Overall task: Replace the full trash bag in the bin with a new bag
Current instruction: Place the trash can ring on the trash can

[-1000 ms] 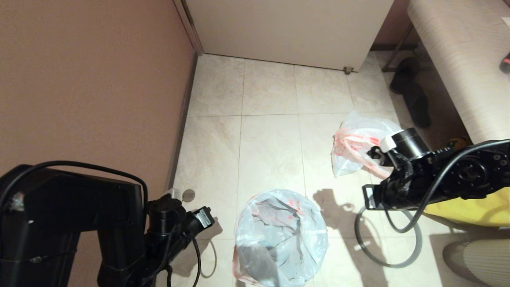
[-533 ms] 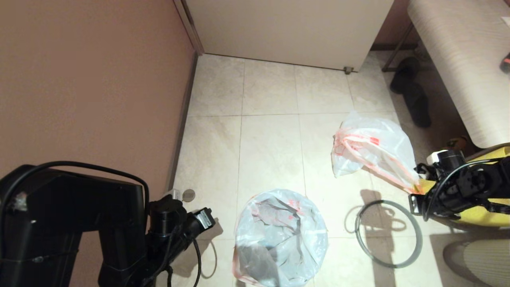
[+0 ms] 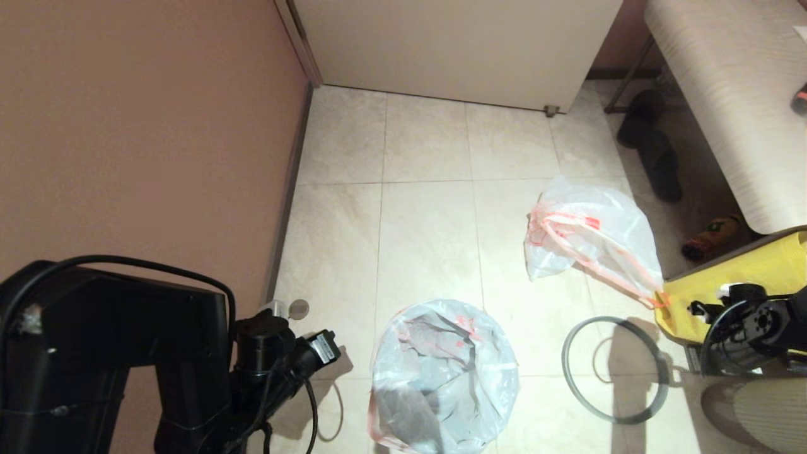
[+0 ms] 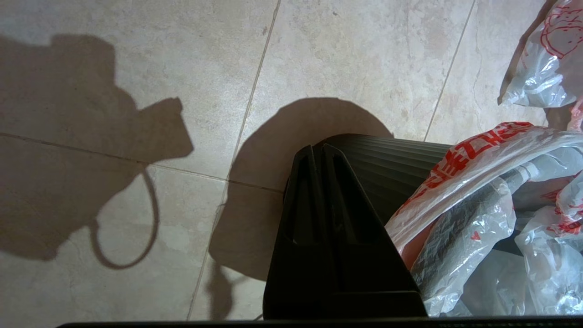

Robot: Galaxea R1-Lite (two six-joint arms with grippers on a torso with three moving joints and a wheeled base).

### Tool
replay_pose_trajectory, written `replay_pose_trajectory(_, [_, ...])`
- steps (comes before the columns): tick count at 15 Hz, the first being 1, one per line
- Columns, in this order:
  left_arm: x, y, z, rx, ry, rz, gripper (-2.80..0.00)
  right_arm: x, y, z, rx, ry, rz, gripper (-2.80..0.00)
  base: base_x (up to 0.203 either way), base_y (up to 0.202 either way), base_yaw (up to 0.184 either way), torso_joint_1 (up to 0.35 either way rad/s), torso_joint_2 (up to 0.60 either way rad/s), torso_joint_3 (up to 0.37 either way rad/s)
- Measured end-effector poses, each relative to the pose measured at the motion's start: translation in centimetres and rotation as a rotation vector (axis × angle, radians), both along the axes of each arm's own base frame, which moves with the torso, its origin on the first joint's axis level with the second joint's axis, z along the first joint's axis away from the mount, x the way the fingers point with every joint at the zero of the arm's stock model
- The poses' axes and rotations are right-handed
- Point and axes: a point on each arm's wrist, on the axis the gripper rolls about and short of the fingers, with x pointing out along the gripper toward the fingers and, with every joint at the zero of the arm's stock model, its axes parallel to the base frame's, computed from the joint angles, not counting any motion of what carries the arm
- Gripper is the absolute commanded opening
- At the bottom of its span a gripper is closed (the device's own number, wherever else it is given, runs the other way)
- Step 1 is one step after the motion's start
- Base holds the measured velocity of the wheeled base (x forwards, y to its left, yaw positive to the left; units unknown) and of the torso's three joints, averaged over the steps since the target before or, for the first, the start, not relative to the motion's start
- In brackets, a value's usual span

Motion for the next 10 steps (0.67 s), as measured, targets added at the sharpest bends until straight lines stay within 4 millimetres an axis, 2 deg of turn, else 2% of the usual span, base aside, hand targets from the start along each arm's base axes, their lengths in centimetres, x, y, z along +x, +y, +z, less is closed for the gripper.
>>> replay_pose_trajectory(3, [0.0, 0.0, 0.0, 0.001, 0.001, -0.001, -2.80, 1.0, -0.6, -2.2, 0.010, 0.015, -0.002, -2.80, 0.000, 0.000, 0.000, 0.000, 0.00, 0.000])
replay_pose_trajectory(10, [-0.1, -0.3, 0.0, 0.002, 0.000, -0.007, -2.80, 5.6, -1.2, -7.7, 0.015, -0.022, -0.016, -2.80, 0.000, 0.000, 0.000, 0.000, 0.00, 0.000])
